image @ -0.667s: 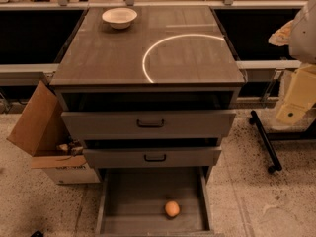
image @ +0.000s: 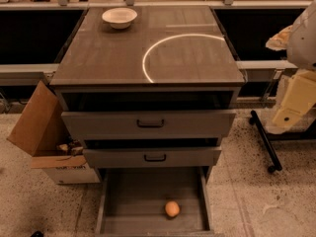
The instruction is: Pick orange from bottom drawer and place on counter
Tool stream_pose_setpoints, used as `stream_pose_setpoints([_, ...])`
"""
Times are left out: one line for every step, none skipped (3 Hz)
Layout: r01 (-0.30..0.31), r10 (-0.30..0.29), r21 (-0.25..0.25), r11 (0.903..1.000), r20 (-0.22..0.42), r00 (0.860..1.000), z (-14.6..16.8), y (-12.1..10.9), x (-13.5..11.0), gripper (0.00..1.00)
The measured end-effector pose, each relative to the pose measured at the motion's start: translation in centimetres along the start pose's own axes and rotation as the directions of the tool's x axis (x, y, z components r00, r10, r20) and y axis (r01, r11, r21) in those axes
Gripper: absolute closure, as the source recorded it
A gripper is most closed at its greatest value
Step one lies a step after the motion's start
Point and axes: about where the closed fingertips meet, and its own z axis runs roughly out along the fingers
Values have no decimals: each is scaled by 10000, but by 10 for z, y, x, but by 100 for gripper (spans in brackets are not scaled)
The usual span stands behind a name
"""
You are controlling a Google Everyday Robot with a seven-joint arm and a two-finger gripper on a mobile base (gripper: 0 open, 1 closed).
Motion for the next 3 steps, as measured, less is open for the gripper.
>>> stream_pose_setpoints([89, -15, -630, 9980, 1170, 9931, 48, 21, -9, 0])
stream_pose_setpoints([219, 231, -1544, 9878, 2839, 9586, 117, 56, -30, 0])
stream_pose_setpoints([102, 582, -1964, 9805, 3395, 9388, 135, 75, -46, 0])
